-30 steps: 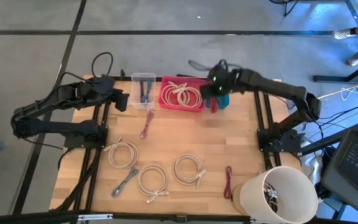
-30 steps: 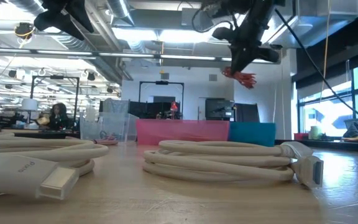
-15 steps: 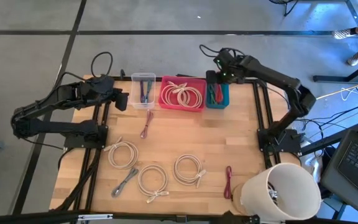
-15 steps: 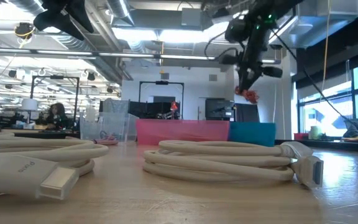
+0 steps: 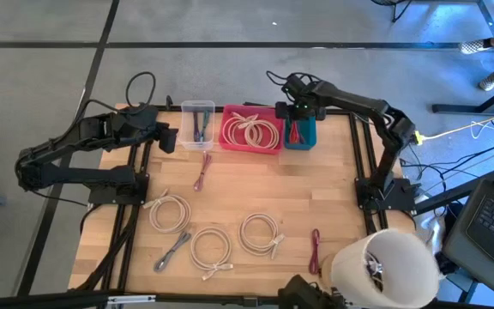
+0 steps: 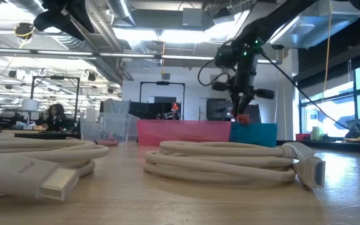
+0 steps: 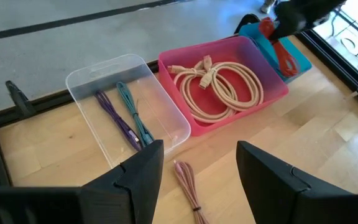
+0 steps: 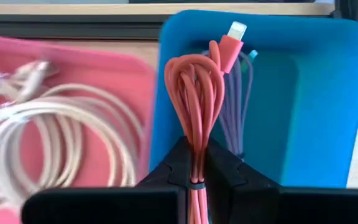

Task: Pick & Place USB Port
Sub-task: Put the orange charger cable into the blue bin

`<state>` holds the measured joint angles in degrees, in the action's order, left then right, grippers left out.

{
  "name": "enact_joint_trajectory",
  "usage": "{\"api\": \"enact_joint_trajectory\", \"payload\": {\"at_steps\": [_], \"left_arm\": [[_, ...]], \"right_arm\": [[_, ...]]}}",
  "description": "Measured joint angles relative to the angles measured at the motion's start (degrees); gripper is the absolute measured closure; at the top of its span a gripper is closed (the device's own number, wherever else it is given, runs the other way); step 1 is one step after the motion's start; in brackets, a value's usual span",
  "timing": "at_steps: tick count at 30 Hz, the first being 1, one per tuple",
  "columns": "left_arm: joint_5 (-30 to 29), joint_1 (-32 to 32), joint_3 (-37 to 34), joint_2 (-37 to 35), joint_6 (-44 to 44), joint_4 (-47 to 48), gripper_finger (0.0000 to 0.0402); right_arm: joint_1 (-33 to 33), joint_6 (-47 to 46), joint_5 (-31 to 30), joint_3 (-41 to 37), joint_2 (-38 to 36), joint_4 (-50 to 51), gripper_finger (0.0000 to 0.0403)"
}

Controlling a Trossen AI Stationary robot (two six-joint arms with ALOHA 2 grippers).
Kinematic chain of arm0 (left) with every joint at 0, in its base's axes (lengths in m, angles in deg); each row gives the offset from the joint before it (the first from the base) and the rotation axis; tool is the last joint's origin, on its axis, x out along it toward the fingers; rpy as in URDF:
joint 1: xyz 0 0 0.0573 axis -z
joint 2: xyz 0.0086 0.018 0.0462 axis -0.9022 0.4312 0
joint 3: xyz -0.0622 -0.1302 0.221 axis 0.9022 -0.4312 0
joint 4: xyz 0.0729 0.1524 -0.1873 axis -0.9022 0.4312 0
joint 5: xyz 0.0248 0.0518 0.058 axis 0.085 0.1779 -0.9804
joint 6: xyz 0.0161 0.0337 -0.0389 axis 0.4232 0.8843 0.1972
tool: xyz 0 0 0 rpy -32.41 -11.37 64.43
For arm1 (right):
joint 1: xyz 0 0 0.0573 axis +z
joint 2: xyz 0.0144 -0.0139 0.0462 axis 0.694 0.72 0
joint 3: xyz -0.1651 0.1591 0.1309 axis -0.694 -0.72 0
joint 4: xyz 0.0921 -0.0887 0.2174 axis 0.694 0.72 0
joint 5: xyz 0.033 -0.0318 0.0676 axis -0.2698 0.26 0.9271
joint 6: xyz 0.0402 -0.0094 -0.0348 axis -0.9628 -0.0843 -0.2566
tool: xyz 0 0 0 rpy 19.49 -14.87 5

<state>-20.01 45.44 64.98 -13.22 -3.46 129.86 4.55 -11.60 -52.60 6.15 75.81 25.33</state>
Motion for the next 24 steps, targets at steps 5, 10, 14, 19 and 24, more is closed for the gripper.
{"api": "enact_joint_trajectory", "payload": {"at_steps": [5,10,14,19,24], "left_arm": [[1.6,0.0,0.0,0.0,0.0,0.0,0.0206],[1.7,0.0,0.0,0.0,0.1,0.0,0.0206],[1.7,0.0,0.0,0.0,0.1,0.0,0.0206],[1.7,0.0,0.0,0.0,0.1,0.0,0.0206],[1.7,0.0,0.0,0.0,0.2,0.0,0.0206]], "right_arm": [[-1.3,2.1,-0.2,0.0,2.5,-0.6,0.038],[-2.5,3.2,0.1,0.0,3.8,-3.0,0.038],[-2.5,4.0,0.4,0.0,5.1,-3.7,0.038],[-2.5,4.5,1.1,0.0,7.0,-4.0,0.038],[-2.5,5.2,1.4,0.0,8.5,-5.2,0.038]]}}
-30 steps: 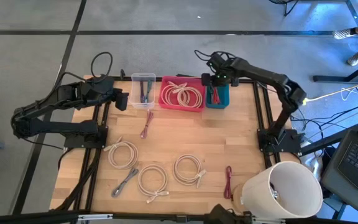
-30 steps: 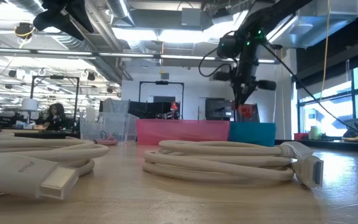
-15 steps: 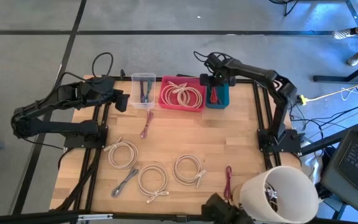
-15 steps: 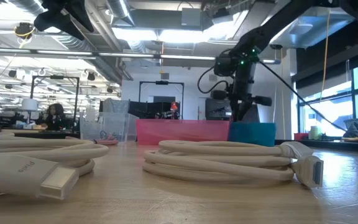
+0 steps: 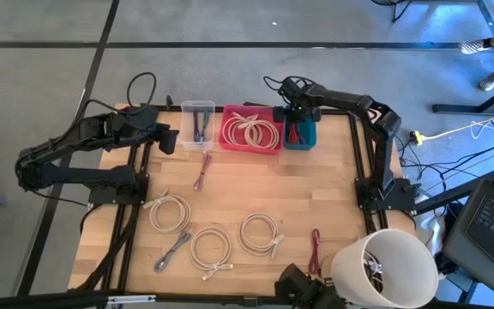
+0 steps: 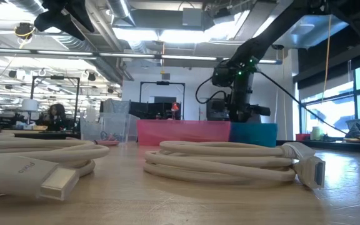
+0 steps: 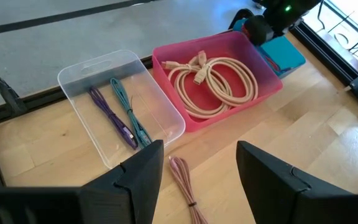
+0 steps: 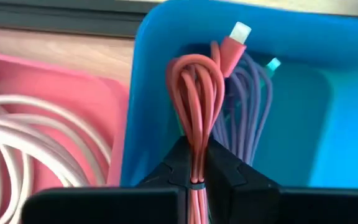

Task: Pick & Place USB Port
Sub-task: Put the orange charger cable into the blue bin

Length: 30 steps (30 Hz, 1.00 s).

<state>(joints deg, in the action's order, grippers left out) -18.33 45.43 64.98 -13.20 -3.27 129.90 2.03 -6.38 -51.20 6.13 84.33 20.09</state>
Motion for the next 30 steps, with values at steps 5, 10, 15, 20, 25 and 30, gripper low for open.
{"api": "enact_joint_trajectory", "payload": {"at_steps": [5,10,15,20,25,30], "left_arm": [[0.0,0.0,0.0,0.0,0.0,0.0,0.0206],[0.4,0.0,0.0,0.0,0.0,0.4,0.0206],[0.4,0.0,0.0,0.0,0.0,0.4,0.0206],[0.4,0.0,0.0,0.0,0.0,0.4,0.0206],[0.4,0.0,0.0,0.0,0.0,0.4,0.0206],[0.4,0.0,0.0,0.0,-0.1,0.4,0.0206]], "right_arm": [[-0.3,0.8,1.1,0.0,1.6,-0.1,0.038],[-0.3,0.6,0.0,0.0,1.8,0.1,0.0378],[-0.4,0.7,-0.4,0.0,1.8,0.2,0.0327],[-0.5,0.6,-0.8,0.0,1.8,-1.1,0.0279],[0.1,0.9,-2.1,0.0,1.0,-3.4,0.0246],[1.1,2.1,-6.8,0.0,-1.8,-2.7,0.0222]]}}
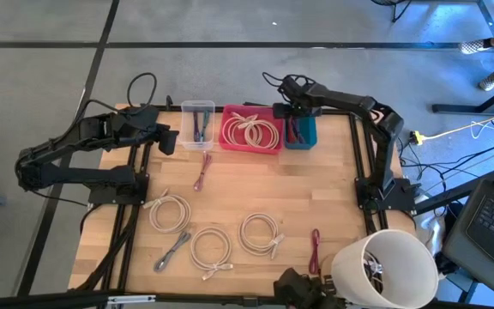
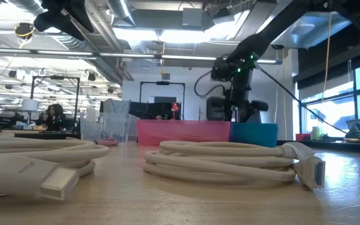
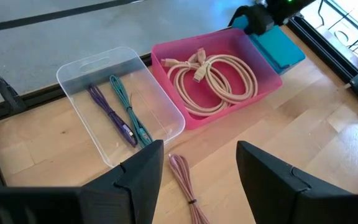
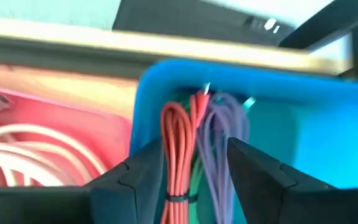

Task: Pick & Place USB Port
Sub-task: Put the orange charger cable into the blue bin

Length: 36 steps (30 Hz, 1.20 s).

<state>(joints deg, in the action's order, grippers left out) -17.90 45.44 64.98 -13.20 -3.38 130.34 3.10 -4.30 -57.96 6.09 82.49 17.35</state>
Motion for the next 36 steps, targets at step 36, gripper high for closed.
{"api": "enact_joint_trajectory", "payload": {"at_steps": [36], "left_arm": [[1.3,0.0,0.0,0.0,-0.5,0.0,0.0206]], "right_arm": [[7.7,-0.3,-3.7,-3.3,-8.9,5.7,0.0212]]}}
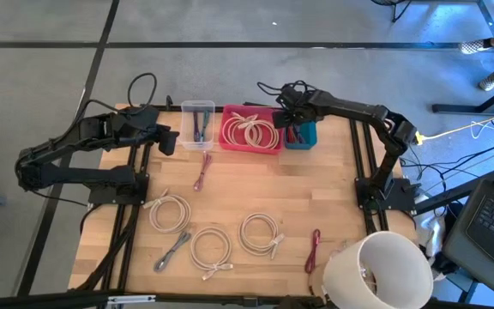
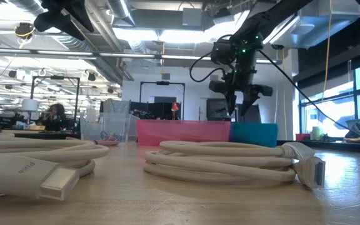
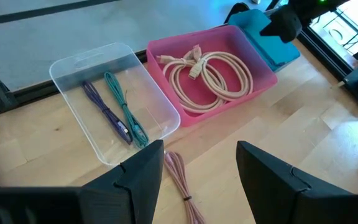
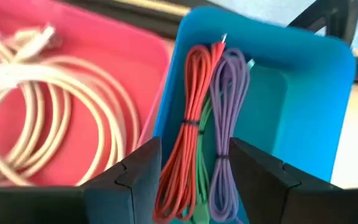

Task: Pick & Place USB Port
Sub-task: Put the orange charger cable into the blue bin, then put the light brown HDMI cable into the pink bin

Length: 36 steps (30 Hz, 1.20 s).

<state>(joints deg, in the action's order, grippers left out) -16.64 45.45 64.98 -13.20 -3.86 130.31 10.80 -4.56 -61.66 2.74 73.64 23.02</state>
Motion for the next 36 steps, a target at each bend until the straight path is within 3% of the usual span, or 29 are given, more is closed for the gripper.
{"api": "enact_joint_trajectory", "payload": {"at_steps": [7,17,25,30,36], "left_arm": [[0.2,0.0,0.0,0.0,0.0,0.0,0.0206],[0.2,0.0,0.0,0.0,0.0,0.0,0.0206],[-0.7,0.0,0.0,0.0,0.0,0.0,0.0206],[-0.8,0.0,0.0,0.0,0.0,0.0,0.0206],[0.2,0.0,0.0,0.0,-1.0,0.0,0.0206]], "right_arm": [[0.4,-0.7,0.8,-2.6,0.0,1.2,0.0212],[4.7,-8.6,6.3,-20.8,-0.4,-10.1,0.0212],[14.6,-13.2,-2.4,-24.1,-3.4,-12.2,0.0212],[15.4,-12.6,-7.8,-24.0,-5.9,-14.7,0.0212],[13.9,-10.8,-9.7,-24.0,-6.9,-15.6,0.0212]]}}
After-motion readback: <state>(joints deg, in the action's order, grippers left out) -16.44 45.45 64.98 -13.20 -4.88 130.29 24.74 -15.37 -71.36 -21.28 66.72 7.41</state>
